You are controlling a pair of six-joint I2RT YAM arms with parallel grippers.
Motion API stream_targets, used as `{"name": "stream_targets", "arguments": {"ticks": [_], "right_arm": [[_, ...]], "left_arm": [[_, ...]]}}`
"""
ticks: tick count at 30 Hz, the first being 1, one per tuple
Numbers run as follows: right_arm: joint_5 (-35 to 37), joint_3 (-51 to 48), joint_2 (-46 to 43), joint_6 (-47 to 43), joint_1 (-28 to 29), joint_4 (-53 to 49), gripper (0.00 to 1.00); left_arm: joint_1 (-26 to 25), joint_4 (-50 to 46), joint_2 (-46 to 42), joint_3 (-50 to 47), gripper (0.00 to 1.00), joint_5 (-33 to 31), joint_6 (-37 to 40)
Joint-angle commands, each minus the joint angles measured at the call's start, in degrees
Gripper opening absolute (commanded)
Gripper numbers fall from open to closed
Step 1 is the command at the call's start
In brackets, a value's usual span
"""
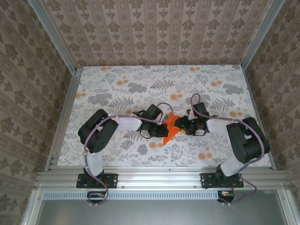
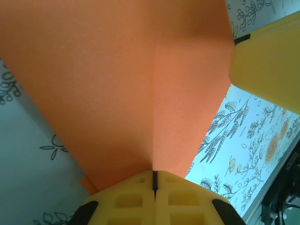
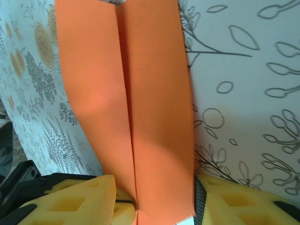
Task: Fold a paper plane with a square sheet of paper (pick it up from the middle)
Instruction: Fourth fold the wing at the center of the table.
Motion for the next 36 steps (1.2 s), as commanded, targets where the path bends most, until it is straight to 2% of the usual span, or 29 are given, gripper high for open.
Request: {"name": "stream_targets", "arguments": {"ticks": [1, 8, 16, 21, 27, 30, 32, 36], "right_arm": [[-2.51, -1.71, 1.09, 1.85, 0.54, 5.04, 0.48], [-6.76, -3.08, 3.08, 3.27, 0.67, 12.62, 0.46], [-8.60, -2.90, 4.35, 3.10, 1.00, 14.65, 0.44], [-9.72, -2.78, 5.04, 3.18, 1.33, 15.82, 0.39], [-10.53, -2.32, 5.57, 2.72, 1.61, 15.90, 0.31], [-10.66, -1.86, 6.17, 2.50, 1.72, 15.62, 0.30], [-10.15, -1.68, 6.30, 2.29, 1.72, 15.17, 0.23], [-9.70, -1.42, 6.40, 1.65, 1.71, 14.36, 0.20]], "left_arm": [[-0.05, 1.27, 0.68, -1.36, 0.03, 1.77, -1.31], [1.32, 8.01, 0.15, -4.24, 0.02, 5.19, -4.18], [1.65, 13.90, 0.11, -5.93, 0.01, 8.95, -6.21], [1.71, 16.82, 0.02, -6.55, 0.01, 10.29, -7.43], [1.71, 17.59, -0.03, -6.87, 0.01, 10.72, -7.74], [1.80, 17.63, 0.02, -7.10, 0.01, 10.63, -7.83], [1.80, 17.10, -0.22, -7.24, 0.01, 10.33, -7.58], [1.80, 14.59, -2.65, -7.94, 0.02, 7.49, -6.33]]}}
